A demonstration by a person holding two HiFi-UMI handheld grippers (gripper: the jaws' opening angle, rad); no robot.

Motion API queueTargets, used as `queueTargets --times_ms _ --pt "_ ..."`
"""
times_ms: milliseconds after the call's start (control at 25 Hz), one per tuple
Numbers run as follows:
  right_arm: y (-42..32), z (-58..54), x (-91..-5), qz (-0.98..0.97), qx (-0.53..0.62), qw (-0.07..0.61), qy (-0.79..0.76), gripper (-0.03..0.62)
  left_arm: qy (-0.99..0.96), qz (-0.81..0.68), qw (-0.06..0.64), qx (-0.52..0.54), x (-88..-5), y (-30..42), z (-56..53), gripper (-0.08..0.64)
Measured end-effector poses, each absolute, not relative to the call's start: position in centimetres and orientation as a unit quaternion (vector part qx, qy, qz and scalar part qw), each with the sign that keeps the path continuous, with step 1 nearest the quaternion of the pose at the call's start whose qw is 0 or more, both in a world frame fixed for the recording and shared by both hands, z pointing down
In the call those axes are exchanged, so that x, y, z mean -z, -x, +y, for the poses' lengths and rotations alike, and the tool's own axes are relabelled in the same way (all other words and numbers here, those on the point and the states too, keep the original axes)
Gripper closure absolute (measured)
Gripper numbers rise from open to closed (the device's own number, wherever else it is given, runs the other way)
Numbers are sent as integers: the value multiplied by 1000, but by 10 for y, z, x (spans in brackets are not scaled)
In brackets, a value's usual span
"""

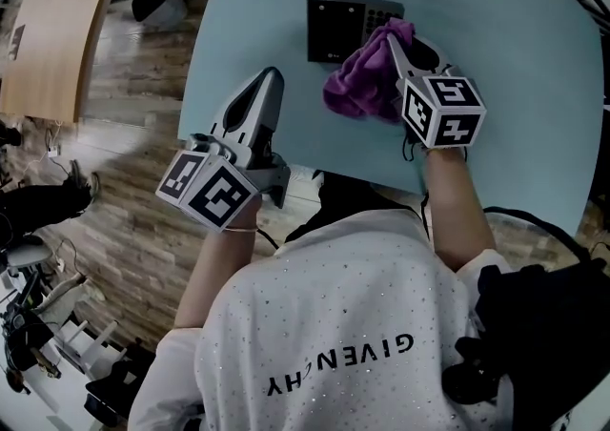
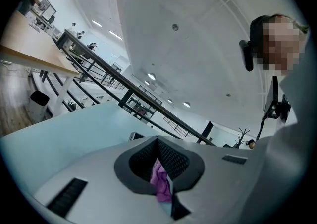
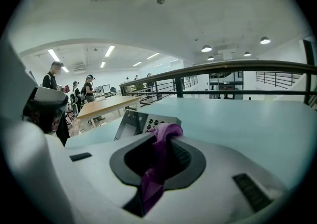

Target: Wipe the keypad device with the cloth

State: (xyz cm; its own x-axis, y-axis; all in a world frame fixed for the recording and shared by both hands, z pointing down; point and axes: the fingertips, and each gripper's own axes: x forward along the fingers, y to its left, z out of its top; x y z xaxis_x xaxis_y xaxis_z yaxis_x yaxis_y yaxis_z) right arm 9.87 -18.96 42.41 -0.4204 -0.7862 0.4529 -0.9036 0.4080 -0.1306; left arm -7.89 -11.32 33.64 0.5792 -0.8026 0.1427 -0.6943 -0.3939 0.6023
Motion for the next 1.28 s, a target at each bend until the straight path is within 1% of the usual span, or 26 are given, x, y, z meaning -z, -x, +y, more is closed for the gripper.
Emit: queueTargets --times_ms 320,480,800,960,1080,1280 --pt "-112 -193 -432 -802 -186 181 -538 548 -819 -460 325 109 -341 97 -108 558" --pt "-104 -194 -425 -794 -154 199 -554 548 -812 -472 324 112 -339 110 -106 558" --pt "-37 -192 -427 -838 -127 224 -481 548 -799 -493 323 117 -337 125 -104 558" --pt "1 -198 -431 -854 -123 243 -443 548 -799 -480 346 105 -340 132 -104 558" --pt "20 -195 -435 -862 -126 252 -422 548 -804 -463 361 93 -344 130 -98 558" --pt "38 -187 -446 -873 -131 257 -395 548 -805 -463 359 89 -347 132 -92 558"
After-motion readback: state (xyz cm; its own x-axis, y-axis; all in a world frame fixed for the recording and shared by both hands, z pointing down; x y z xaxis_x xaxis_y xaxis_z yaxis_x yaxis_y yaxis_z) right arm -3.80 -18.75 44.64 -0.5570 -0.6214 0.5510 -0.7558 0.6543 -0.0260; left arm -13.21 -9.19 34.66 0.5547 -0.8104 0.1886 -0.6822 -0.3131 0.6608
